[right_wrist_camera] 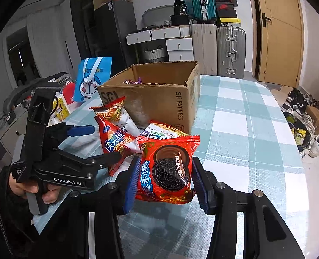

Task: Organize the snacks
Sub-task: 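Grasp the red cookie pack with the right gripper while the left grasps a red chip bag, then carry both held packs over the open cardboard box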

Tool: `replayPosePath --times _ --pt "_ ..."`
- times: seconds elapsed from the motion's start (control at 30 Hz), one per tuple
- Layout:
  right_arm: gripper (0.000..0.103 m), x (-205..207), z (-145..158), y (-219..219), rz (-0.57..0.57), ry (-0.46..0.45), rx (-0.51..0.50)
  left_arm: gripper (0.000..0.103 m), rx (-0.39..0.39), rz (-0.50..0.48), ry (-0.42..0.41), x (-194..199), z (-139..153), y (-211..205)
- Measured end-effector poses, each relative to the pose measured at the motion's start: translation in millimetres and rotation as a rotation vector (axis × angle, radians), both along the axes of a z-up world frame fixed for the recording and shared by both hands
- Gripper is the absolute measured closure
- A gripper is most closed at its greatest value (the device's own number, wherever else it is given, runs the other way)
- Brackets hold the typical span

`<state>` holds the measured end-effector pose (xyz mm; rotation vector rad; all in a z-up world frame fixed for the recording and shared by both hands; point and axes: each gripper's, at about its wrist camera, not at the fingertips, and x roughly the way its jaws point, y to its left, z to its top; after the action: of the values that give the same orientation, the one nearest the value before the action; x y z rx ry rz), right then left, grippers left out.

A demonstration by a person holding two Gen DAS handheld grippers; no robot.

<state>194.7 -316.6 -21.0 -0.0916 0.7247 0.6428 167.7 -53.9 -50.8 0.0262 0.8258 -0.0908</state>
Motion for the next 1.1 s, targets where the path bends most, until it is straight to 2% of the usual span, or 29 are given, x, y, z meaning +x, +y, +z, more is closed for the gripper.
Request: replayPosePath --times 0.03,0.23,0.73,1.1 --pt "0.056 0.0 -0.4 0.0 0.001 0.002 -0.001 0.030 -0.001 -0.006 0.010 2.9 -1.6 -0.8" --pt "0.056 1.6 -2.8 0.2 -0.005 0.007 -0.002 0.051 -0.047 -0.044 -0.005 -4.4 -2.3 2.4" --pt "0.056 -4.0 0.2 6.9 0.014 -0.019 0.024 0.052 -0.126 0.012 -0.102 -57.7 26.0 41.2" --pt "0.056 -0.2 21.8 12.7 0.009 -0.064 0.060 0.052 -0.144 0.037 -0.211 -81.2 72.4 62.3"
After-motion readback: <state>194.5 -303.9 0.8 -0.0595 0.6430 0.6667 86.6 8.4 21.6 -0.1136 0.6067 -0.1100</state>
